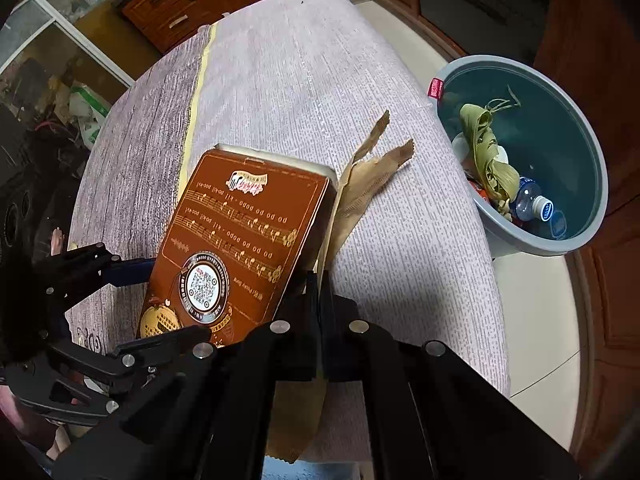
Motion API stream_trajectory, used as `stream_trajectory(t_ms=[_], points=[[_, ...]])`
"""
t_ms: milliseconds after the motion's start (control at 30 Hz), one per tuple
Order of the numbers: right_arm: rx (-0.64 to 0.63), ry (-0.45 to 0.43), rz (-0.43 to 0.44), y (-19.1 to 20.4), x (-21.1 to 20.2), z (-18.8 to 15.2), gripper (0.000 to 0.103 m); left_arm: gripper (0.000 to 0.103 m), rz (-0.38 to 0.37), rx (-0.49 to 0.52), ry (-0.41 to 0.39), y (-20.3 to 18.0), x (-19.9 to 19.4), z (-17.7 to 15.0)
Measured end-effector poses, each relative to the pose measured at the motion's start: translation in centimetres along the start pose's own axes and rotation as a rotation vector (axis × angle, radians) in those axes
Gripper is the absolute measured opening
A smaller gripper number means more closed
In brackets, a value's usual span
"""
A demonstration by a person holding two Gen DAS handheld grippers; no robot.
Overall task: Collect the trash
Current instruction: 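Lift and carry the box and paper strip over the teal bin with both tools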
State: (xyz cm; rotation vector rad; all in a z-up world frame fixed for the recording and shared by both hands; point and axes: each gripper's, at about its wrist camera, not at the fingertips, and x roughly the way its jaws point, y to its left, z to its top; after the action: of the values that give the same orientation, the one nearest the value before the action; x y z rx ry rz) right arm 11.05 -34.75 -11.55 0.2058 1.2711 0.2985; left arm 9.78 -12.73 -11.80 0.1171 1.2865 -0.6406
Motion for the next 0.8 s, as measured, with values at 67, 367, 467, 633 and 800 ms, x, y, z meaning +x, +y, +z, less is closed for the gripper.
stream_trajectory(t_ms=[67, 367, 467, 633, 800], points=[[0.002, 0.0, -0.015, 0.0, -0.1, 0.0, 0.002, 0.042, 0.008, -0.008, -0.021, 0.2, -0.8, -0.3], [0.03, 0.018, -0.016, 0.4, 0.0, 0.3, 0.002, 0.027, 0.018, 0.025, -0.155, -0.3, -7.0, -0.4], [0.011, 0.03, 0.008, 1.7, 0.5, 0.4, 0.002, 0.027, 0.028, 0.011, -0.187, 0.5, -8.9, -0.6], [-0.043, 0.057, 0.061, 4.6, 1.8, 0.6, 0.002, 0.027, 0.014, -0.037, -0.224, 1.6, -10.5, -0.4], [-0.05, 0.058, 0.143, 5.4, 1.9, 0.8, 0.002, 0.026, -0.114, 0.001, -0.162, -0.6, -9.6, -0.7]])
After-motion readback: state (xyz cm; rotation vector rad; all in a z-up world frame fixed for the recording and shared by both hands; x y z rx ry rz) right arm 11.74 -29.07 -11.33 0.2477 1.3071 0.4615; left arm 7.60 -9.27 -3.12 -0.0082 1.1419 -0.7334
